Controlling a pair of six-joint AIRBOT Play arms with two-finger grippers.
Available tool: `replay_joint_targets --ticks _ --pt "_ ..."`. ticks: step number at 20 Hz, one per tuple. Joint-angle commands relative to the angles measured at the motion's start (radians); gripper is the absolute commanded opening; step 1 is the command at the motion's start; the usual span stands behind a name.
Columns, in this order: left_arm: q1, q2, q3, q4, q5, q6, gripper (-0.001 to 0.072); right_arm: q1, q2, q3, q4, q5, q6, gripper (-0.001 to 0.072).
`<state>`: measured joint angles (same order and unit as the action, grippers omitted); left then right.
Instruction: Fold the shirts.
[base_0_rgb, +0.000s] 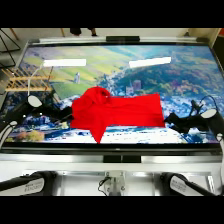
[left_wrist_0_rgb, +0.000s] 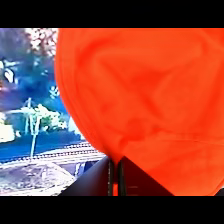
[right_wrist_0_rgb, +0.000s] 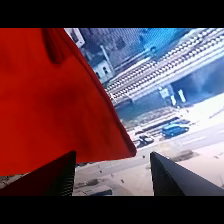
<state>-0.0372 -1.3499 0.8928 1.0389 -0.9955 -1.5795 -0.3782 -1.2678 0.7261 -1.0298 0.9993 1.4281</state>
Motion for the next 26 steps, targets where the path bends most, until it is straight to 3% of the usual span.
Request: replay_joint_targets --ticks 1,4,5,7,8,12,15,18,21,23,26 --pt "0.000 0.003 0.001 0.000 0.014 0.001 0.0036 0.000 -0.042 -0.005 0.059 -0.015 -0.002 0.0587" --pt "0.000 0.003 0.001 0.000 0.019 0.001 0.0036 0.057 -0.091 -0.004 0.071 -0.016 -0.013 0.0587" --pt "0.001 0.003 0.001 0.000 0.020 0.001 0.0036 0.093 -0.103 -0.004 0.069 -0.040 -0.012 0.0541" --pt "0.002 0.005 0.002 0.000 0.019 0.001 0.0036 0.146 -0.106 0.002 0.063 -0.107 0.010 0.0099" --pt "0.006 0.008 0.002 0.000 0.020 0.002 0.0035 0.158 -0.104 0.013 0.064 -0.122 0.031 0.0060" --pt "0.047 0.077 0.078 0.001 0.016 0.056 0.0033 0.162 -0.018 0.141 0.042 -0.071 -0.020 0.0059" --pt "0.062 0.219 0.277 0.014 0.016 0.080 0.0032 0.162 0.156 0.322 -0.013 -0.068 -0.040 0.0059" --pt "0.061 0.372 0.596 0.015 0.030 0.114 0.0033 0.162 0.351 0.572 -0.028 -0.126 -0.091 0.0059" --pt "0.061 0.513 0.913 0.015 0.132 0.113 0.0033 0.162 0.526 0.779 -0.038 -0.250 -0.153 0.0059" --pt "0.061 0.597 1.032 0.016 0.185 0.113 0.0033 0.162 0.631 0.855 -0.096 -0.305 -0.157 0.0059" --pt "0.062 0.706 1.062 0.024 0.140 0.108 0.0033 0.162 0.745 0.879 -0.192 -0.275 -0.117 0.0059"
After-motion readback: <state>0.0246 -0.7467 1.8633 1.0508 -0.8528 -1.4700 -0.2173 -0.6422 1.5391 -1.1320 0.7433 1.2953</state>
